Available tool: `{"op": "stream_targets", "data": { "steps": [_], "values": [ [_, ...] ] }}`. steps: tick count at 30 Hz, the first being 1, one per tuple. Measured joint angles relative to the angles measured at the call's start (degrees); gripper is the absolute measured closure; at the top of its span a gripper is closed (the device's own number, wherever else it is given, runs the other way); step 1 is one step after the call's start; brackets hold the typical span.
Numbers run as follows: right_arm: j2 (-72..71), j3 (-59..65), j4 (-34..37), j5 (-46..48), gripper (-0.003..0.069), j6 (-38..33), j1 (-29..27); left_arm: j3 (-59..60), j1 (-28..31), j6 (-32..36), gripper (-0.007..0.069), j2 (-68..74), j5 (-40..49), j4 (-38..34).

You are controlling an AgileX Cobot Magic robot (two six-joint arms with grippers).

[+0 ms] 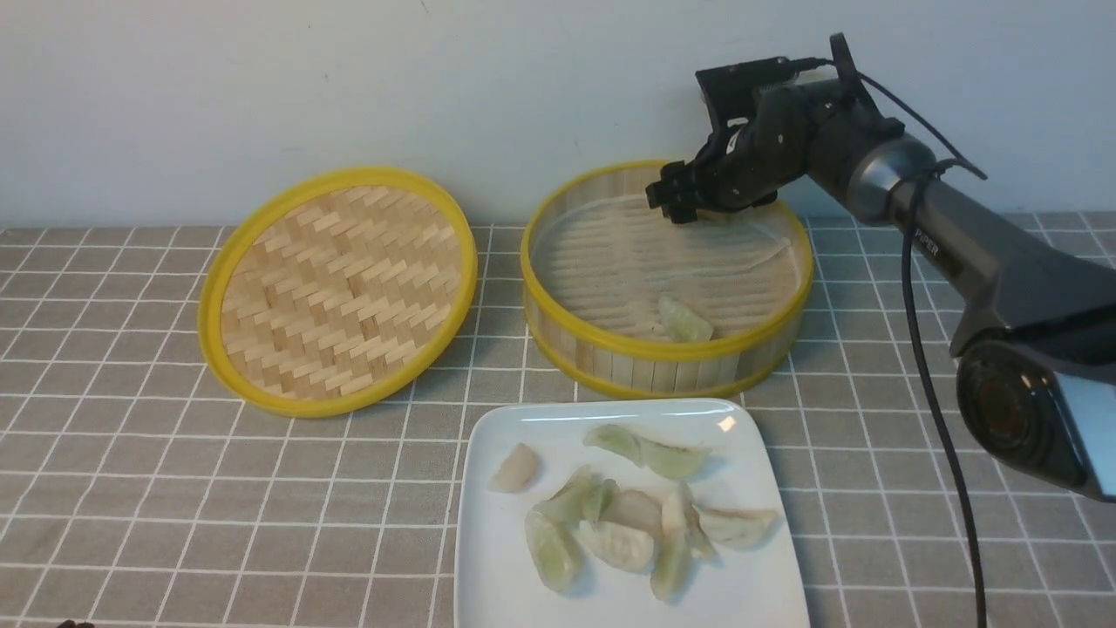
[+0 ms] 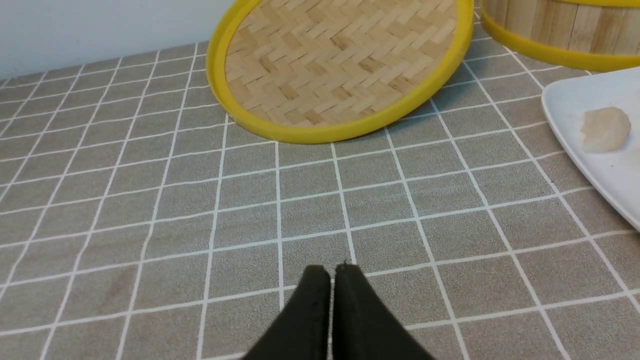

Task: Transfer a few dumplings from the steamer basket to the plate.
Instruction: Use the right arm to grab a dumpling from inside the steamer

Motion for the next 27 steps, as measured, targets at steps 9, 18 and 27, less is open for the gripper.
{"op": "stream_targets", "data": {
  "steps": [9, 18, 27],
  "values": [
    [0.47, -1.7, 6.34, 3.04, 0.0162, -1.0, -0.47, 0.0, 0.0, 0.0, 0.0629, 0.0, 0.0, 0.0],
    [1.4, -12.65, 12.46, 18.8, 0.0174, -4.99, 0.3, 0.0, 0.0, 0.0, 0.0629, 0.0, 0.0, 0.0],
    [2.51, -13.68, 3.52, 16.97, 0.0176, -3.23, 0.25, 0.0, 0.0, 0.0, 0.0629, 0.0, 0.0, 0.0]
  ]
}}
